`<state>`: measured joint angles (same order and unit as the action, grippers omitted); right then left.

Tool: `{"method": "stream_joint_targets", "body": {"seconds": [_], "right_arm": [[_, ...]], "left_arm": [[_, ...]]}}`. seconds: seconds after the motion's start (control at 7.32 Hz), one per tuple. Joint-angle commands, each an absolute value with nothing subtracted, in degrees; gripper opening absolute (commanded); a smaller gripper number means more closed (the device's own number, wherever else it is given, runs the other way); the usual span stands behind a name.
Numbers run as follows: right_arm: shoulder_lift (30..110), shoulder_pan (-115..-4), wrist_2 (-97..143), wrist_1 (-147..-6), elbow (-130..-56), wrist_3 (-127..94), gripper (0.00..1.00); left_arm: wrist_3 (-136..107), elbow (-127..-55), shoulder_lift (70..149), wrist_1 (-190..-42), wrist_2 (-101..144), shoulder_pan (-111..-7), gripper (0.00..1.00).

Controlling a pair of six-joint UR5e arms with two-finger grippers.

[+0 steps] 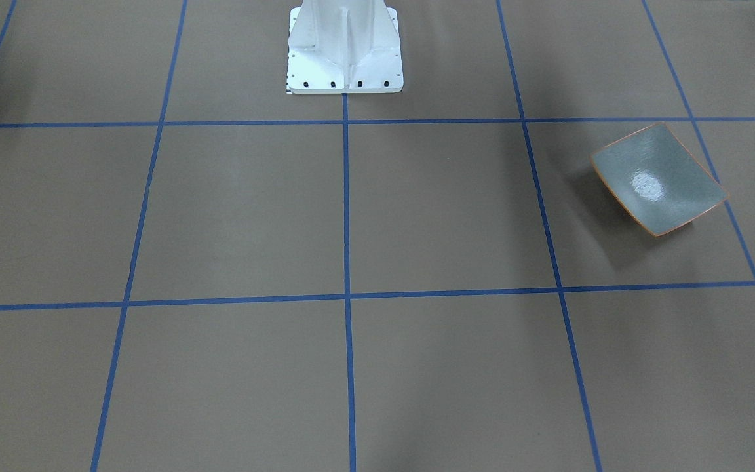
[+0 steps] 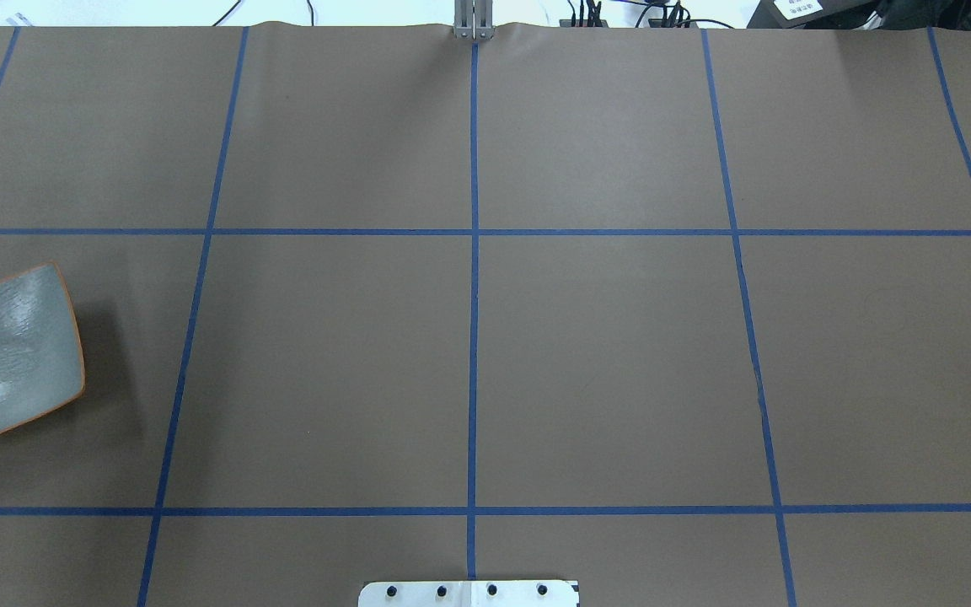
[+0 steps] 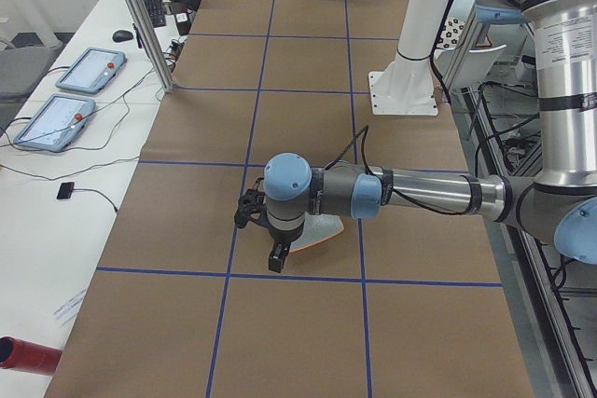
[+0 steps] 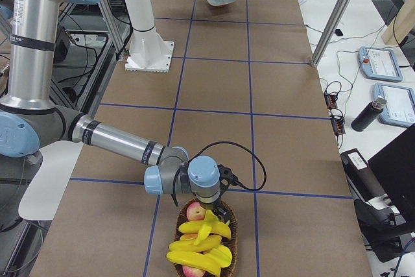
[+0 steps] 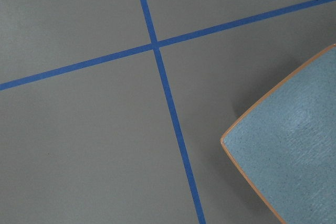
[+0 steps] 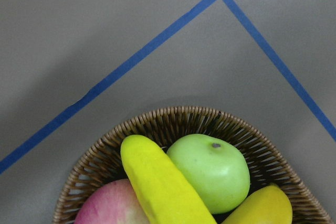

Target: Transfer all bananas from basket to plate

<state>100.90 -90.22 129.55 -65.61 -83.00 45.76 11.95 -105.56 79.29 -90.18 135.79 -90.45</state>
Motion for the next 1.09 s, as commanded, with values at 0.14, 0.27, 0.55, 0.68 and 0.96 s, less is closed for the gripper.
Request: {"method": "stream_joint_targets", "body": {"seconds": [0.14, 0.27, 0.55, 0.68, 0.96], "right_arm": [[101.34, -90.26, 127.27, -66.62, -82.53, 47.45, 0.48], [101.25, -90.26, 127.27, -66.62, -82.27, 48.07, 0.33], [100.55, -90.35, 127.44, -66.71, -82.96, 48.08, 0.00], [100.46, -91.92, 127.88, -66.62, -83.23, 47.99, 0.00], [98.11, -94.21, 128.23, -74.99, -88.56, 47.73, 0.00]], "left_arm": [[11.95, -105.56, 79.28, -90.18, 135.88, -90.53, 1.00], [11.95, -105.47, 79.28, -90.18, 135.88, -90.44, 1.00], [11.95, -105.47, 79.28, -90.18, 135.88, -90.44, 1.00], [11.95, -105.47, 79.28, -90.18, 135.88, -90.44, 1.00], [12.04, -105.56, 79.36, -90.44, 135.79, -90.53, 1.00]]}}
